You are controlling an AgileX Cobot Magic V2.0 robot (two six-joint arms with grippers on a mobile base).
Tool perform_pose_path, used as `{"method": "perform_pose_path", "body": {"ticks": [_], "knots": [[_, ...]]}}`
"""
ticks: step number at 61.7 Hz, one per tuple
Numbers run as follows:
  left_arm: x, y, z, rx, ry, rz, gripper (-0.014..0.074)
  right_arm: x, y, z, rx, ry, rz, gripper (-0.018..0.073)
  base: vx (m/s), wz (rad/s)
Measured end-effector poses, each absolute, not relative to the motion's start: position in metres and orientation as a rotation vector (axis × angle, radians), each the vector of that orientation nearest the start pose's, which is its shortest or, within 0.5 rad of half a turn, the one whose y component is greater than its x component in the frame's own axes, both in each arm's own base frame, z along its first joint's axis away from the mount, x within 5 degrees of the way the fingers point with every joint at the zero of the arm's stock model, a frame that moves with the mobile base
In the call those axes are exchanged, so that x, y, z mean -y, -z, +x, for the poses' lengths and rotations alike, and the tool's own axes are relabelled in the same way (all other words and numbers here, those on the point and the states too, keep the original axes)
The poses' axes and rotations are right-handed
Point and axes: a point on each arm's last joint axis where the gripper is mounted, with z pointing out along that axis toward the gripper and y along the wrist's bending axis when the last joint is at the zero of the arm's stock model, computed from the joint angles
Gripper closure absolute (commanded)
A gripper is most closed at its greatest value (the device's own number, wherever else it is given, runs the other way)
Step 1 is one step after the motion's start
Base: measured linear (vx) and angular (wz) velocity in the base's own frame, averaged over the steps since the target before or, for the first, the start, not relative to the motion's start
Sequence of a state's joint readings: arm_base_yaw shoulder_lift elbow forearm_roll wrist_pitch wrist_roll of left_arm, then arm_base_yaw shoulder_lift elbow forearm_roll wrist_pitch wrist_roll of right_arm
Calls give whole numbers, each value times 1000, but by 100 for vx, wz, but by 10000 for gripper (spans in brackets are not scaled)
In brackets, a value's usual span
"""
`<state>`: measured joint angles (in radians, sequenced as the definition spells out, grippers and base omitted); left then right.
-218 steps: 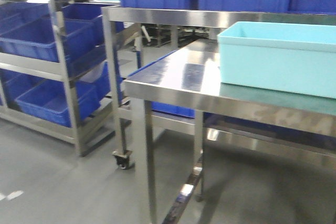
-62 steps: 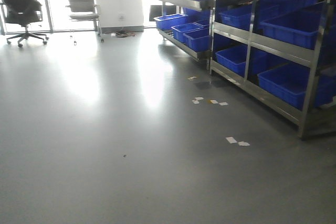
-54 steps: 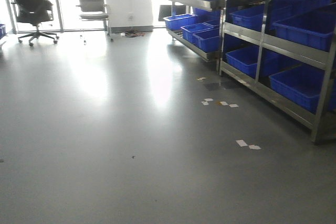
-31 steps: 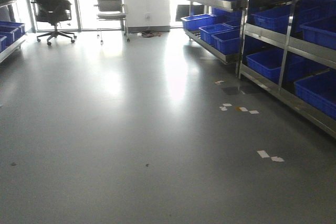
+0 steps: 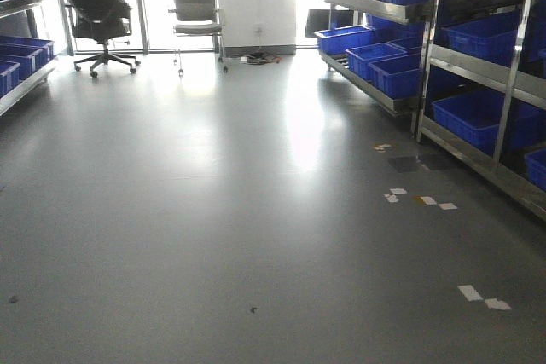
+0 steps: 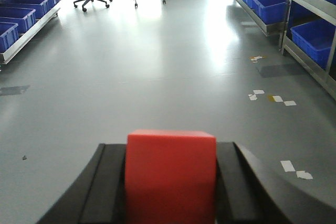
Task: Pick red cube and place on left shelf
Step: 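Drive forward across the floor holding the red cube in the right gripper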
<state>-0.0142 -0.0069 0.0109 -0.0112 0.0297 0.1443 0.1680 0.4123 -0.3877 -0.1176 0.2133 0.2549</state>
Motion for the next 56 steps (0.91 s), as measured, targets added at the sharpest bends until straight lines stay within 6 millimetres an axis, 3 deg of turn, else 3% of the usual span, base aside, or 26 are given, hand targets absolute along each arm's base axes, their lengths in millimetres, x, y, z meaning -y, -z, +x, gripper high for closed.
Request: {"method": "perform_pose_path", "body": {"ticks": [56], "knots": [[1, -207, 56, -1514, -95, 112, 491, -14, -296, 95, -1724, -206, -6, 502, 55, 13]]}}
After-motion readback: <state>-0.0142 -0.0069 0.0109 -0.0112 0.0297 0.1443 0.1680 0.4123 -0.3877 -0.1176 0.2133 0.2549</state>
